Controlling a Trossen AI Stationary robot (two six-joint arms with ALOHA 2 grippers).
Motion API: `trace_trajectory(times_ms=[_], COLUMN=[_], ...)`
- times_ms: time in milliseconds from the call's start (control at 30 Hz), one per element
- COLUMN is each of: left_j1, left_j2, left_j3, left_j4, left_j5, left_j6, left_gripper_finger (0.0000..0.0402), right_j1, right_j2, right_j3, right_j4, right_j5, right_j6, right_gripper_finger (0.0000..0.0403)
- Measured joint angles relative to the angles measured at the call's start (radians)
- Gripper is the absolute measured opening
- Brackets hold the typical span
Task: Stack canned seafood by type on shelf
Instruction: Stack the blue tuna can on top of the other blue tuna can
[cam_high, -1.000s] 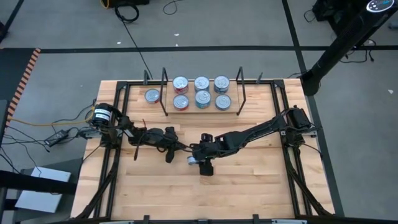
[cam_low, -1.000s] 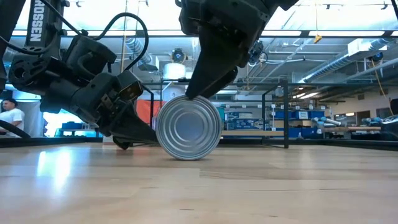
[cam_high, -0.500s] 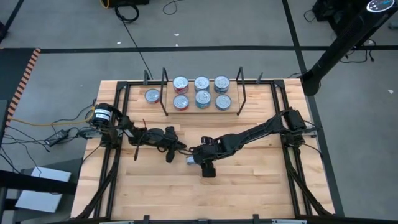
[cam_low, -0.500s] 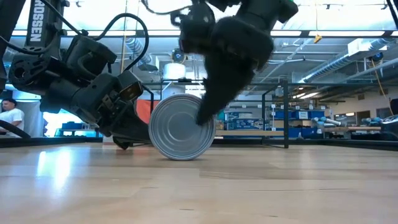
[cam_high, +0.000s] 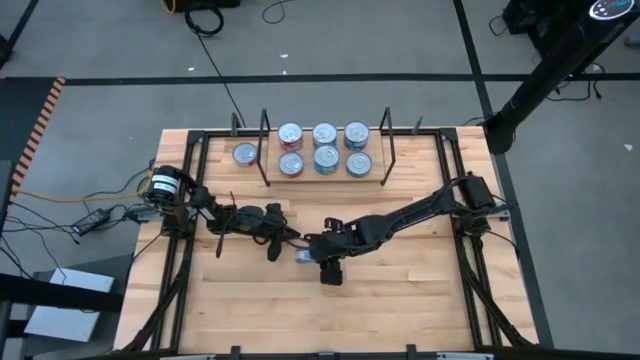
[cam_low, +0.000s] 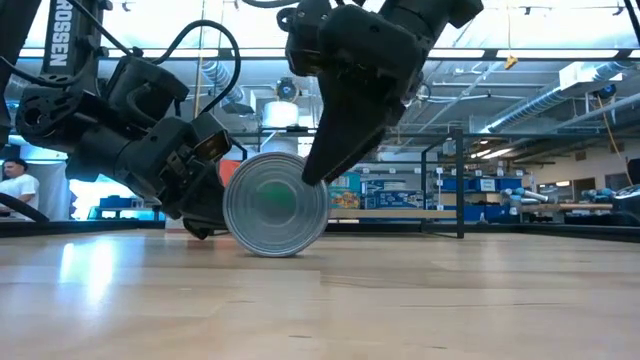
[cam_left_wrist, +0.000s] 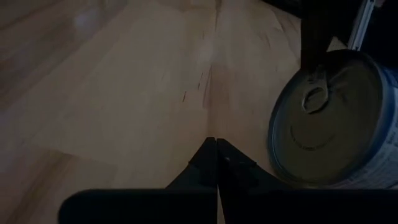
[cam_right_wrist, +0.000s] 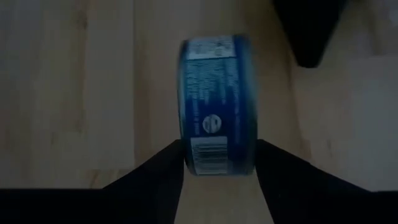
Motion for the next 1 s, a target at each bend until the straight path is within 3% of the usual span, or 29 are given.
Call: trace_trajectory(times_ms=[333,600,900,1000], left_j1=[0.000,0.000,0.000,0.000], left_j2=[0.000,0.000,0.000,0.000], left_j3=[0.000,0.000,0.000,0.000], left_j4=[-0.005,-0.005,-0.005,-0.006], left_j5=[0.000,0.000,0.000,-0.006], left_j6=[0.000,0.000,0.000,0.000], left_gripper_finger=[0.0001,0.0001,0.0001,0.0001], right_j1=[-0.010,-0.010,-0.010,-0.009], right_j2=[-0.008,-0.008,-0.027,-0.055], right_j3=[0.000,0.000,0.012,0.057], right_j4=[0.055,0.055,0.037,-0.042], right_j5=[0.013,0.012,0.036,0.100], right_j6=[-0.026,-0.064,-0.088,-0.130], right_gripper_finger=[0.0216,0.0145,0.0140,0.0112])
